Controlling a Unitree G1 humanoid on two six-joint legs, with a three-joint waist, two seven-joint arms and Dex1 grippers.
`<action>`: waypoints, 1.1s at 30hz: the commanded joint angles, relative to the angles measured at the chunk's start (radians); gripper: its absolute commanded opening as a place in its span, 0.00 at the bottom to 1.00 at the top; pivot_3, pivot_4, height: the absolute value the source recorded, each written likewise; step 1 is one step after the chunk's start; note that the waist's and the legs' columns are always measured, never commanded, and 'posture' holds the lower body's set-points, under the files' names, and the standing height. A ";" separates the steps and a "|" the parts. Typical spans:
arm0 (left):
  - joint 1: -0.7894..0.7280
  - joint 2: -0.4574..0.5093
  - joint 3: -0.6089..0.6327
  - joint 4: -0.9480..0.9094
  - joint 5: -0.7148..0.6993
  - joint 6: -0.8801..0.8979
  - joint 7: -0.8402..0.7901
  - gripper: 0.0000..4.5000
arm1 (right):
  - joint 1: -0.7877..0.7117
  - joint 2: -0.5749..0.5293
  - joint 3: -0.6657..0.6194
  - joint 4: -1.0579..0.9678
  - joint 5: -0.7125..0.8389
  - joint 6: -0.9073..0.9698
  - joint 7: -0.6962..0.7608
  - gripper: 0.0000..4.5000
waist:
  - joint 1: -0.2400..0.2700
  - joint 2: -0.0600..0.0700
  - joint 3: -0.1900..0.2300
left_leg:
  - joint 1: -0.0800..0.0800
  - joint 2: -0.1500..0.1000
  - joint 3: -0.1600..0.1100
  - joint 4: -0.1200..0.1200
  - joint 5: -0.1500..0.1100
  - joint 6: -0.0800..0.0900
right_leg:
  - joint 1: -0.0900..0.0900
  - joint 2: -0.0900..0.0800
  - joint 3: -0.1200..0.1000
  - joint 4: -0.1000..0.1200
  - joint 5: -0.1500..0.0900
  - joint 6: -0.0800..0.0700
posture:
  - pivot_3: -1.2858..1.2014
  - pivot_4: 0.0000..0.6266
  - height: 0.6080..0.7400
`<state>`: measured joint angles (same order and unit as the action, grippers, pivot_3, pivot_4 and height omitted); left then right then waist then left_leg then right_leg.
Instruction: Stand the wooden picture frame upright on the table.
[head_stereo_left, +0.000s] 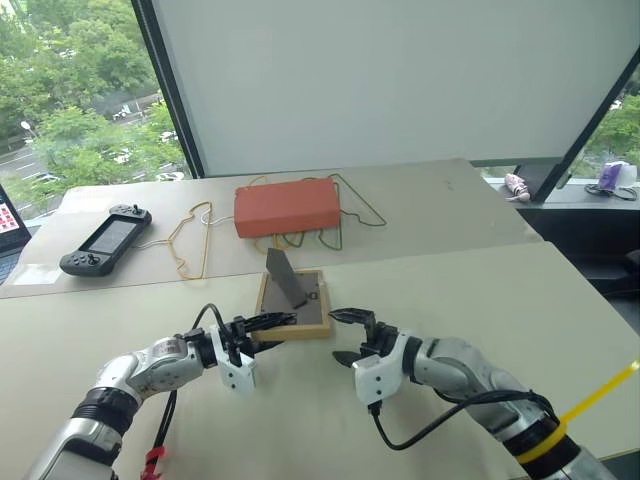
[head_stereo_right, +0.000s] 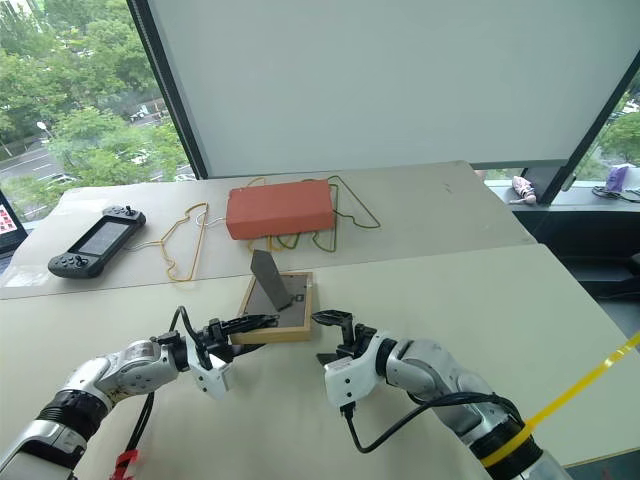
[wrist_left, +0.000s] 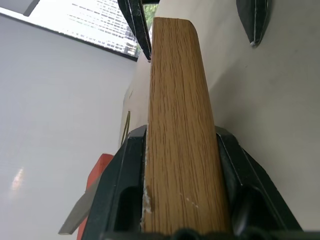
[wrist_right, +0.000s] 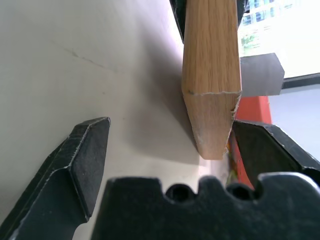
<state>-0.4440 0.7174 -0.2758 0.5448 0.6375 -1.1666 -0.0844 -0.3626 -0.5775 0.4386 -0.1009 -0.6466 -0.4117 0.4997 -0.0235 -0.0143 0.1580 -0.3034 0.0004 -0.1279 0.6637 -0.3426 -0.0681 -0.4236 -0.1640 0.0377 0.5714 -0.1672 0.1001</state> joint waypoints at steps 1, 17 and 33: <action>0.024 -0.015 -0.024 -0.112 -0.079 -0.016 -0.043 0.26 | -0.038 0.031 0.028 0.024 -0.040 -0.043 -0.037 1.00 | -0.004 0.000 0.000 | 0.000 0.000 0.000 -0.001 0.000 0.000 | 0.000 0.000 0.000 0.000 0.000 0.000 | 0.52 0.24 1.00; 0.034 -0.052 -0.045 -0.164 -0.197 0.011 -0.194 0.26 | -0.043 0.058 0.036 -0.025 -0.009 -0.081 0.007 0.61 | -0.013 0.000 0.000 | 0.000 0.000 0.000 -0.001 0.000 0.000 | 0.001 0.000 0.000 -0.001 0.000 0.000 | 0.52 0.24 1.00; 0.023 -0.080 -0.058 -0.139 -0.248 0.002 -0.277 0.26 | -0.037 0.082 0.009 -0.031 0.028 -0.040 0.070 0.17 | -0.006 0.000 0.000 | 0.001 0.000 0.000 -0.001 0.000 0.001 | 0.002 0.000 0.000 -0.001 0.000 0.000 | 0.52 0.24 1.00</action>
<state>-0.4051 0.6888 -0.2735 0.4503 0.4068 -1.1124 -0.3502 -0.4090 -0.5445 0.3963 -0.0751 -0.6816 -0.4375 0.5581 -0.0297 -0.0143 0.1577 -0.3020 0.0002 -0.1280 0.6628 -0.3429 -0.0674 -0.4214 -0.1642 0.0378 0.5708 -0.1671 0.1000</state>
